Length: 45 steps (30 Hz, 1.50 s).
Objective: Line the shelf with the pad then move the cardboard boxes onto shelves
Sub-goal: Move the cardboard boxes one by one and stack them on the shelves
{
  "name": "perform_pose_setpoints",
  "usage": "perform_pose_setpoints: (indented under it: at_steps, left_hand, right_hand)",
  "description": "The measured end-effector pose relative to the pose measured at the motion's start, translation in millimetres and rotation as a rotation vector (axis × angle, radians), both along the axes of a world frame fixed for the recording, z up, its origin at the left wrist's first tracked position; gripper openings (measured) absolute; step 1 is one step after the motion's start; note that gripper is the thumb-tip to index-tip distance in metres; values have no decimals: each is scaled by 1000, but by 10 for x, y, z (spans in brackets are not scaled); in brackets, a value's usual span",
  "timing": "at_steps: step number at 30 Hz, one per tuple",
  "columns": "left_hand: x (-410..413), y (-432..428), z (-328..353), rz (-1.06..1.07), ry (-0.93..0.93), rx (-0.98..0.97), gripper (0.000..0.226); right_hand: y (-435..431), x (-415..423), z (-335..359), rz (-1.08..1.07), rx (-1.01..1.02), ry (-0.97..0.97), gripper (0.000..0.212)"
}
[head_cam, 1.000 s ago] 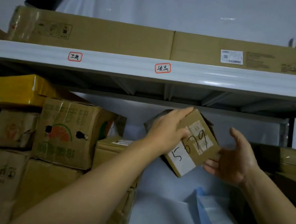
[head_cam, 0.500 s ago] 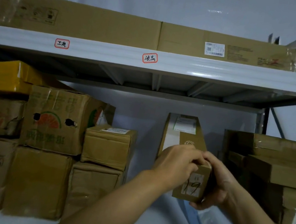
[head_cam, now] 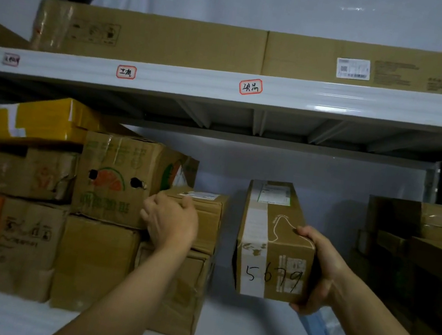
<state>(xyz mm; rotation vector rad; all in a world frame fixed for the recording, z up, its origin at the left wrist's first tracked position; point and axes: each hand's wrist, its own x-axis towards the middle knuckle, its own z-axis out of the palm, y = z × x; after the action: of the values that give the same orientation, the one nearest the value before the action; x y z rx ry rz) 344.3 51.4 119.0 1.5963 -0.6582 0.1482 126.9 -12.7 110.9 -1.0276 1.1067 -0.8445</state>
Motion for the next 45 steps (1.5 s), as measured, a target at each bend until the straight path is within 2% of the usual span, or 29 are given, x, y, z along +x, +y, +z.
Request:
perform_pose_setpoints:
  at_steps: [9, 13, 16, 18, 20, 22, 25, 28, 29, 31, 33, 34, 37, 40, 42, 45]
  left_hand:
    - [-43, -205, 122, -41, 113, 105, 55]
    - [37, -292, 112, -211, 255, 124, 71]
    - [-41, -282, 94, -351, 252, 19, 75]
    - [-89, -217, 93, -436, 229, -43, 64]
    - [-113, -138, 92, -549, 283, -101, 44]
    - [-117, -49, 89, -650, 381, -127, 36]
    - [-133, 148, 20, -838, 522, -96, 47]
    - [-153, 388, -157, -962, 560, -79, 32]
    - [-153, 479, -227, -986, 565, -73, 31]
    - [-148, 670, -356, -1040, 566, -91, 40]
    - [-166, 900, -510, -1100, 574, -90, 62]
    - [-167, 995, -607, -1125, 578, -65, 72]
    - [-138, 1300, -901, -1160, 589, 44, 78]
    - [-46, 1508, -1178, -1197, 545, 232, 97]
    - [21, 1657, -1389, -1264, 503, 346, 94]
    - [116, 1841, -1737, -1348, 500, 468, 77]
  right_hand:
    - [-228, -120, -81, 4, 14, 29, 79]
    - [-280, -184, -184, 49, 19, -5, 74]
    - [-284, -212, -287, 85, -10, -83, 62]
    - [-287, -268, -371, 74, -33, -152, 55]
    - [-249, -360, -460, 51, -51, -215, 52]
    - [-161, -453, -533, 20, -73, -251, 59]
    - [39, -587, -663, 4, -138, -258, 80]
    - [357, -707, -785, 23, -195, -296, 69]
    - [472, -762, -848, 34, -210, -301, 73]
    - [676, -878, -987, 56, -228, -295, 95]
    - [937, -979, -1143, 88, -249, -283, 106]
    - [1077, -1023, -1217, 115, -255, -258, 108]
    - [1498, -1149, -1446, 181, -236, -171, 105]
    - [1823, -1219, -1614, 259, -214, -91, 106]
    - [2004, -1240, -1781, 286, -208, -82, 108]
    - [2202, -1265, -2082, 326, -181, -50, 109]
